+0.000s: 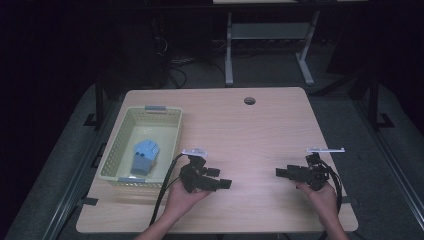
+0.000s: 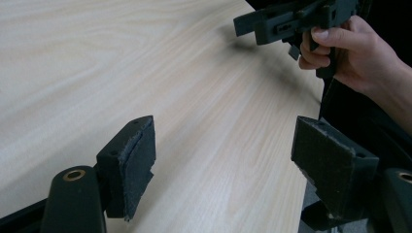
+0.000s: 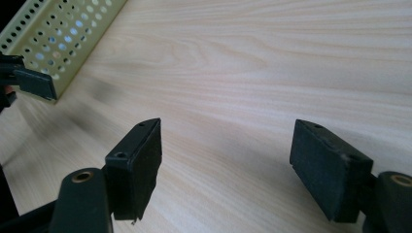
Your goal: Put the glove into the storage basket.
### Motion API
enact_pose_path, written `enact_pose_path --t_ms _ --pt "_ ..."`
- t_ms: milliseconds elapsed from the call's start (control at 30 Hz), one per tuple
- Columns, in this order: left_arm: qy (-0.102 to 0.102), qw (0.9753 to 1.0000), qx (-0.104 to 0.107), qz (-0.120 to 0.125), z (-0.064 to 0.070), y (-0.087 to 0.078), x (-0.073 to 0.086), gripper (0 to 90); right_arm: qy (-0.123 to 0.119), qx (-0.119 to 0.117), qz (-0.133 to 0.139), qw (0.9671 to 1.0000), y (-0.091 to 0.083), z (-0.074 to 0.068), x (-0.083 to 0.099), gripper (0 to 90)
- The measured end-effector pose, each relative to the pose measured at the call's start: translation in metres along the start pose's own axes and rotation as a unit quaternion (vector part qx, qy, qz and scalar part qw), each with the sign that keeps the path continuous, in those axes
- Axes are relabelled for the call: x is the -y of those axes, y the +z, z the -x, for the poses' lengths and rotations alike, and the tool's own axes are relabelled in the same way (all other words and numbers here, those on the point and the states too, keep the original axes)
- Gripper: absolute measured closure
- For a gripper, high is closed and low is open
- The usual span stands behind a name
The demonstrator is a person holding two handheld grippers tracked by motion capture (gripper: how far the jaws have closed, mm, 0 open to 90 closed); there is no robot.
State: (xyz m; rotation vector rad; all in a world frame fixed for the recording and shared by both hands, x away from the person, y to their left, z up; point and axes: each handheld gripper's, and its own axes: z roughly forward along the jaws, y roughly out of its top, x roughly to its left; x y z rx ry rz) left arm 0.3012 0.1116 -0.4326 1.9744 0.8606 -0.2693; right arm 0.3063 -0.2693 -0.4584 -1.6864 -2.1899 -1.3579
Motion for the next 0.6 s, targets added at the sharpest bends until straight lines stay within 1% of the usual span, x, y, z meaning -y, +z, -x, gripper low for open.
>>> enact_pose_path --t_ms 33,100,167,200,233,267,300,400,467,533,600 --pt "0.001 1.0 0.0 0.001 0.0 0.0 0.002 24.1 -0.006 0.001 0.004 1.0 -0.002 -0.001 0.001 27.1" --pt "0.002 1.0 0.001 0.001 0.001 -0.001 0.007 24.3 -0.005 -0.002 0.004 1.0 -0.004 -0.001 0.003 27.0" --pt "0.008 1.0 -0.002 0.004 0.002 -0.002 0.013 24.4 -0.011 0.0 0.007 0.9999 -0.005 -0.003 0.005 26.9" --pt "0.012 0.9999 -0.003 -0.001 0.003 -0.003 0.015 24.4 -0.013 0.0 0.007 0.9999 -0.005 -0.003 0.006 26.8" --pt "0.015 0.9999 -0.004 0.0 0.003 -0.004 0.017 24.4 -0.015 0.001 0.009 0.9998 -0.005 -0.004 0.007 26.8" --pt "0.015 0.9999 -0.003 0.004 0.003 -0.005 0.02 24.4 -0.014 0.0 0.009 0.9999 -0.006 -0.006 0.008 26.8" --pt "0.015 0.9999 -0.004 0.005 0.004 -0.007 0.022 24.4 -0.019 0.0 0.011 0.9998 -0.007 -0.007 0.009 26.8" --pt "0.023 0.9996 -0.008 0.014 0.005 -0.011 0.029 24.4 -0.027 -0.001 0.018 0.9995 -0.007 -0.011 0.015 26.8" --pt "0.022 0.9996 -0.006 0.02 0.005 -0.013 0.032 24.4 -0.034 0.004 0.028 0.999 -0.007 -0.013 0.02 26.8" --pt "0.023 0.9995 -0.002 0.023 0.006 -0.013 0.034 24.4 -0.034 0.005 0.031 0.9989 -0.008 -0.014 0.022 26.8" --pt "0.027 0.9994 0.005 0.022 0.008 -0.013 0.037 24.4 -0.038 -0.007 0.038 0.9985 -0.009 -0.015 0.025 26.2"
